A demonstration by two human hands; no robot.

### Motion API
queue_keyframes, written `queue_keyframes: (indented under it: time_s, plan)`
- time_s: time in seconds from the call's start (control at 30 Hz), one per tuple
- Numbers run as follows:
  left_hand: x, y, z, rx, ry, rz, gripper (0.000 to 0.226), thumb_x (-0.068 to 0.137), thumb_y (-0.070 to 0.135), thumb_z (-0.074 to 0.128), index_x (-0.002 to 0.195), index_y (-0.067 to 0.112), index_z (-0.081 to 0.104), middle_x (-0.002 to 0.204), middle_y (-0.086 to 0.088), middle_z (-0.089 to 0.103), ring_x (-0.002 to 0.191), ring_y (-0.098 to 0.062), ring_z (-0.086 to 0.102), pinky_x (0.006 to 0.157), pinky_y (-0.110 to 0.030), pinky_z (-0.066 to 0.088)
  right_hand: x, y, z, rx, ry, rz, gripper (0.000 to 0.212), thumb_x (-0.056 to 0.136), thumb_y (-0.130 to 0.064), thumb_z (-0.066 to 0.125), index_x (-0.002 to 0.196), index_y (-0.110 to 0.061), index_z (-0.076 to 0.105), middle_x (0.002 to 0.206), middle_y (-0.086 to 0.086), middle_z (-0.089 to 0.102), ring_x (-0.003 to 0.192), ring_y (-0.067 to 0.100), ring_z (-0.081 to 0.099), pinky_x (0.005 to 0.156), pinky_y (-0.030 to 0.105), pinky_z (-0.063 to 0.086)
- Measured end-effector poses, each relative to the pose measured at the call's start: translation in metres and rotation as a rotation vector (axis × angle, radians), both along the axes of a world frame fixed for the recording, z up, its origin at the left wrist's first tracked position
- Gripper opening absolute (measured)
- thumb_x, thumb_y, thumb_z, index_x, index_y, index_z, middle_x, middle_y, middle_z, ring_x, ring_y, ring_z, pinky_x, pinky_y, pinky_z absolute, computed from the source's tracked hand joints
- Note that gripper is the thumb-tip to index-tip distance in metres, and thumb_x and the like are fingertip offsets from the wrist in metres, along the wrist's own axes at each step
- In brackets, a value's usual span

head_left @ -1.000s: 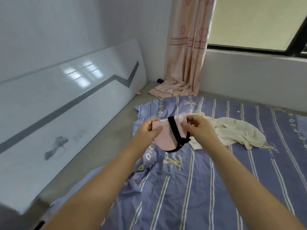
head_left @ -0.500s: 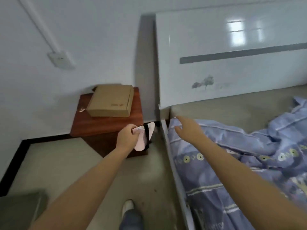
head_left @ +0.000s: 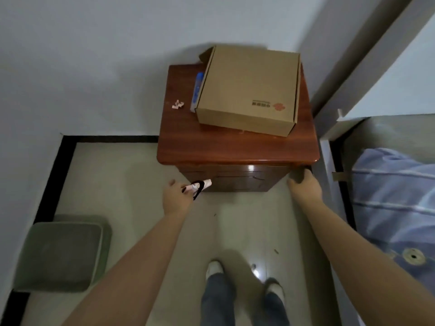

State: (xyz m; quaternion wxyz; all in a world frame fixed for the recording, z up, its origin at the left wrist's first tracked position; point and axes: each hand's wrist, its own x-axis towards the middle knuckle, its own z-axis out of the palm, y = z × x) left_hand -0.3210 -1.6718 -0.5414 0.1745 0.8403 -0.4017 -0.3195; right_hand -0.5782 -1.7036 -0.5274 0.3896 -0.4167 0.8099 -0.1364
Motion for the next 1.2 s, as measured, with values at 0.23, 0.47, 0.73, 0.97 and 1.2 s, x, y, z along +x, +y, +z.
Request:
queue_keyframes:
  time_s: [0.23,0.47,0.73,0.97,1.2]
  plan:
    - [0.022,-0.041,-0.086,-0.324,-0.01,-0.058,0.009,0.076,-0.008,0.062,0.074,-0.013,0.068,0.114,-0.038,0.056,0.115,-0.041,0.052,0.078,-0.027,0.04,0.018,-0.038,-0.078,-0.226,-0.3,-0.486,0.068,0.082,-0.001,0.052,0.141,-0.015,0.021,0.141,0.014,0.043,0.127,0.03,0.042,0.108,0.039,0.033]
    - [0.016,-0.055,-0.099,-0.379,0.003,0.118,0.01,0.077,-0.003,0.059,0.077,-0.01,0.066,0.121,-0.029,0.053,0.111,-0.037,0.052,0.08,-0.012,0.031,0.016,-0.048,-0.099,-0.384,-0.264,-0.631,0.065,0.077,0.011,0.038,0.135,-0.016,0.031,0.131,0.006,0.048,0.115,0.016,0.044,0.099,0.025,0.029]
    - [0.031,0.028,-0.088,-0.148,-0.028,-0.056,0.012,0.081,0.0,0.06,0.087,-0.005,0.069,0.125,-0.024,0.053,0.107,-0.033,0.054,0.07,-0.012,0.031,0.0,0.026,-0.101,-0.221,-0.166,-0.493,0.059,0.076,0.001,0.058,0.129,-0.011,0.034,0.124,0.008,0.05,0.114,0.023,0.049,0.095,0.028,0.039]
    - [0.039,0.057,-0.06,-0.126,-0.044,-0.172,0.011,0.084,-0.001,0.058,0.088,-0.006,0.065,0.094,-0.025,0.065,0.086,-0.031,0.059,0.062,-0.012,0.028,0.022,0.064,-0.097,-0.152,0.457,0.146,0.074,0.076,-0.012,0.067,0.136,-0.006,0.026,0.151,0.02,0.021,0.14,0.036,0.014,0.113,0.048,0.005]
    - [0.002,0.011,-0.036,-0.357,0.048,-0.046,0.023,0.092,0.0,0.036,0.108,-0.002,0.052,0.096,-0.003,0.049,0.083,-0.011,0.047,0.066,0.002,0.036,0.069,0.05,-0.098,-0.28,0.343,0.773,0.03,0.088,-0.013,0.054,0.116,-0.003,0.057,0.12,0.018,0.063,0.118,0.033,0.053,0.112,0.042,0.018]
